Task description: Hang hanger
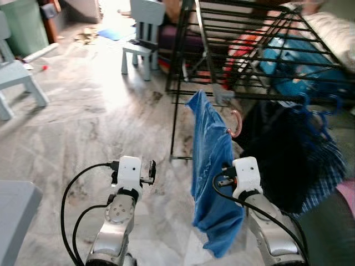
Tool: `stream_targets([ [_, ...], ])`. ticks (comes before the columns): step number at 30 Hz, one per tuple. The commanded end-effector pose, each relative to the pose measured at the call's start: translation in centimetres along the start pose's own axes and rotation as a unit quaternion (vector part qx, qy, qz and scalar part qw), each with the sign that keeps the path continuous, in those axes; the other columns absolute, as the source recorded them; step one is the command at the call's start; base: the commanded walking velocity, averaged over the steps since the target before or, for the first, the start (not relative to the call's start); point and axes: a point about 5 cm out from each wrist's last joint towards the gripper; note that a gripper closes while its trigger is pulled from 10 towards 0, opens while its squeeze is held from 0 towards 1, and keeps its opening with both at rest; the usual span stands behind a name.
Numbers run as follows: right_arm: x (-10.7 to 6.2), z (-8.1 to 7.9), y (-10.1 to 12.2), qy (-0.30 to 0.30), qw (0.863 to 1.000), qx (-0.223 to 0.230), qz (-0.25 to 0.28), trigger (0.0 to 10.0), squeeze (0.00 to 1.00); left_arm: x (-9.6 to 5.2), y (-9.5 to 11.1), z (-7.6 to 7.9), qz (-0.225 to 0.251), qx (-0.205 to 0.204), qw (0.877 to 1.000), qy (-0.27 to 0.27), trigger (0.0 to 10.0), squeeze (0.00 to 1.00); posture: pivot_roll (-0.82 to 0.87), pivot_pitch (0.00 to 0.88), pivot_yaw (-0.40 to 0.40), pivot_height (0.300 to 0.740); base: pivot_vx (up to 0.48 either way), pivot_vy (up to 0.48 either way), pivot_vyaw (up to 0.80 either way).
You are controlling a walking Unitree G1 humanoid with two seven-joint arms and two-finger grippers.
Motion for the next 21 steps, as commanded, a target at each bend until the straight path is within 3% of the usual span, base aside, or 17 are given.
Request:
stream_targets([
  [1,-0.1,-0.2,0.8,0.0,1.0,0.007,0.017,10.0,0.0,-0.3,-0.6,0.3,-0.014,0.004,1.0,-0.008,10.0,0.0,0.07,0.072,-0.092,0.74,-0.251,0.0,0.0],
  [21,0.4,-0.5,1.9,-0.009,0.999,0.017,0.026,10.0,0.0,-0.5,-0.5,0.2,-0.019,-0.004,1.0,0.006,10.0,0.0,0.06,0.132,-0.099,0.74,-0.024,0.0,0.0],
])
Point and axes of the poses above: a point about 5 cm out from each wrist's last joint towards the gripper, its own x axis pointing out of the wrist towards the gripper, its own y axis along the axis of the wrist's last joint, z = x × y, and after that the axes turned 11 degrees about x, right-handed
